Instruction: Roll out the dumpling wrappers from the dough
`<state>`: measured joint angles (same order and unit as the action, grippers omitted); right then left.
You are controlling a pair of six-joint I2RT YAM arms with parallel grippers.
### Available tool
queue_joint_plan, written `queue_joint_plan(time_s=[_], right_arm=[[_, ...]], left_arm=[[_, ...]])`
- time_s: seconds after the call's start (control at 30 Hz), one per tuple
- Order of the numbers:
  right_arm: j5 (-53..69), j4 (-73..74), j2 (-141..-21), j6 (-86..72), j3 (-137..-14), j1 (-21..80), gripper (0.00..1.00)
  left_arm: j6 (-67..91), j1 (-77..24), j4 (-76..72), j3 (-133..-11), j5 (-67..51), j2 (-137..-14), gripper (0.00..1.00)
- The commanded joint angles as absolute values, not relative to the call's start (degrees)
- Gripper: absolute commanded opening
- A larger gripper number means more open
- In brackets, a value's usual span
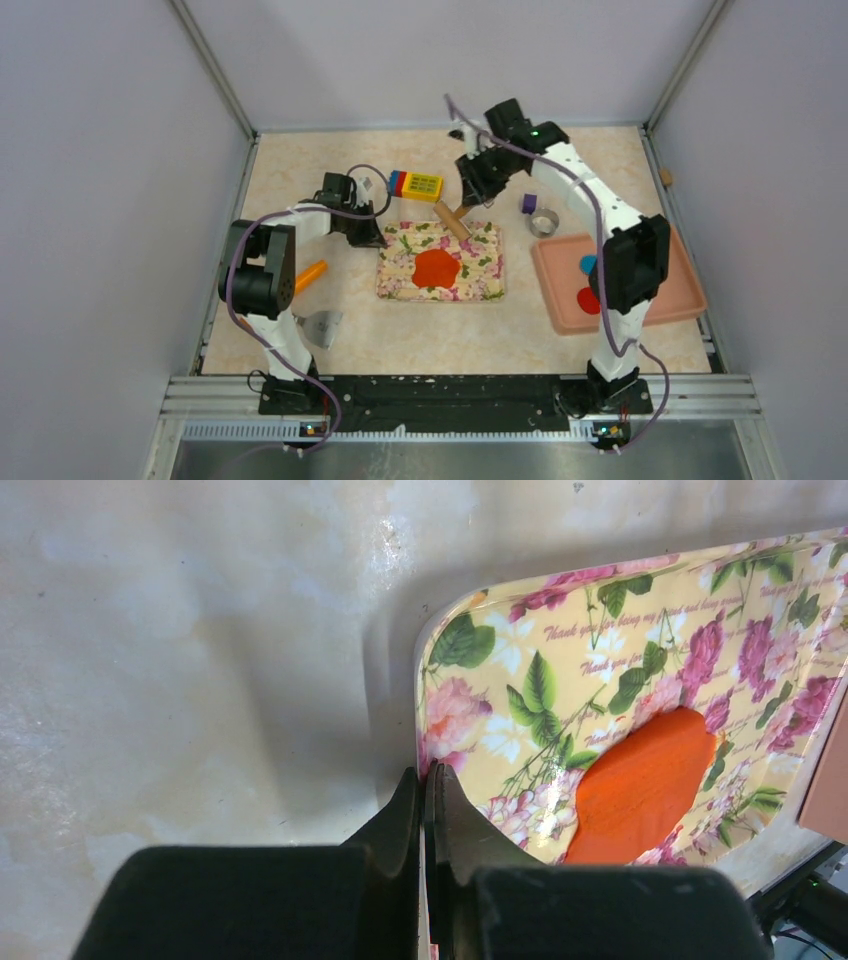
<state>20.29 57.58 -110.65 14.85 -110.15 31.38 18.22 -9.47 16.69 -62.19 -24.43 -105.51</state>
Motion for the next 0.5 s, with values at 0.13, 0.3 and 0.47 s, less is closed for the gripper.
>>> queue_joint_plan(time_s=[0.13,0.3,0.47], right_arm=[[40.51,42.01,-106.58,-19.49,-95.84,23.20,0.00],[44.31,40.17,-108.57,-23.09,-94.12,23.14,0.00],[41.89,40.39,-109.92,-24.29,-92.52,23.19,0.00]], left_arm=[[18.63,-9.76,21.09,-60.12,-23.05,-104.81,0.00],[18.44,-9.76,21.44,-60.05,-22.37,-104.42,0.00],[18.84,-9.76,21.35,-59.77,-21.73,-104.39,0.00]])
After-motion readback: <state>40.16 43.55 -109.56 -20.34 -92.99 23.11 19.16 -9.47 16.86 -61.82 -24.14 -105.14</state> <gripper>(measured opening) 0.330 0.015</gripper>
